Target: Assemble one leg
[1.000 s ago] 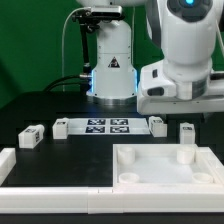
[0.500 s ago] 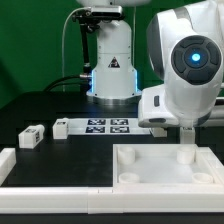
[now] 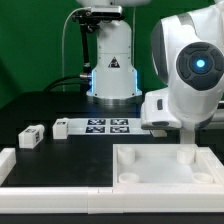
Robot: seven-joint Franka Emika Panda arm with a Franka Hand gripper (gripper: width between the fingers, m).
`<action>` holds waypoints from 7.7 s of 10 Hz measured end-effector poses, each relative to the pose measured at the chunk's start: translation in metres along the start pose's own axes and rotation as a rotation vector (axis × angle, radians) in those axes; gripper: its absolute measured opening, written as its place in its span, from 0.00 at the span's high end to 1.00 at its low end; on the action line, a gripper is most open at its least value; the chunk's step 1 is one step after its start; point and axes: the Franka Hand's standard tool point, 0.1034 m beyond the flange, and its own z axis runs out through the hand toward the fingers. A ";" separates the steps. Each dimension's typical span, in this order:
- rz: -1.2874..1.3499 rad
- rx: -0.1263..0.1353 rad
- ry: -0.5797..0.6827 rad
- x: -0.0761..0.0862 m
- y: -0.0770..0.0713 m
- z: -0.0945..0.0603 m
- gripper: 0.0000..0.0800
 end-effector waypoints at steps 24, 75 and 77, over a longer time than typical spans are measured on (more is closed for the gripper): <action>-0.069 -0.011 0.706 -0.033 -0.010 -0.094 0.64; -0.416 -0.165 1.346 0.110 0.010 -0.216 0.19; -0.416 -0.165 1.346 0.110 0.010 -0.216 0.19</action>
Offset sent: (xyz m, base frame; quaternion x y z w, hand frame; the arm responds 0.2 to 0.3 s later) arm 0.0025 -0.0057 -0.0041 0.0009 0.0087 -0.0120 0.9999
